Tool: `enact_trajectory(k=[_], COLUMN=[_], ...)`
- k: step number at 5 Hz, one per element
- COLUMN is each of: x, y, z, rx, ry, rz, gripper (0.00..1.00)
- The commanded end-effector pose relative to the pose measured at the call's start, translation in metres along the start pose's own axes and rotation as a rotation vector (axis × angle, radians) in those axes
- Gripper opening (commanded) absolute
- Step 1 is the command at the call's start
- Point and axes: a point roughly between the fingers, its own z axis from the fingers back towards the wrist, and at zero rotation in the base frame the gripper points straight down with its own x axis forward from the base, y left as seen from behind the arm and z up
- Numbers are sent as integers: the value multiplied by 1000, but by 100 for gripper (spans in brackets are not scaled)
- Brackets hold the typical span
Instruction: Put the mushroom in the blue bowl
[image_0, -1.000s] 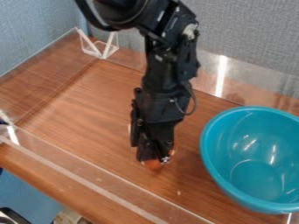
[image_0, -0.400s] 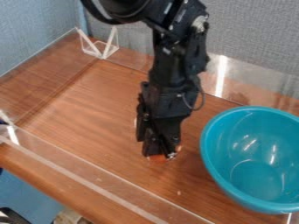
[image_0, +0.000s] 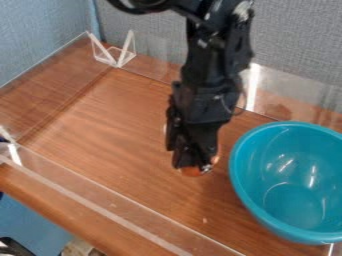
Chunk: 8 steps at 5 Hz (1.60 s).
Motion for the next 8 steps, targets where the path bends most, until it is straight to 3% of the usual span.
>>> enact_trajectory(k=[1, 3, 4, 6, 8], x=[22, 99, 120, 121, 118], y=[2, -23, -43, -50, -48], z=[39, 60, 56, 32, 32], rx=[72, 106, 107, 90, 95], ry=[-89, -159, -182, -177, -178], rz=[-42, -230, -311, -339, -347], gripper=[0, 0, 0, 0, 0])
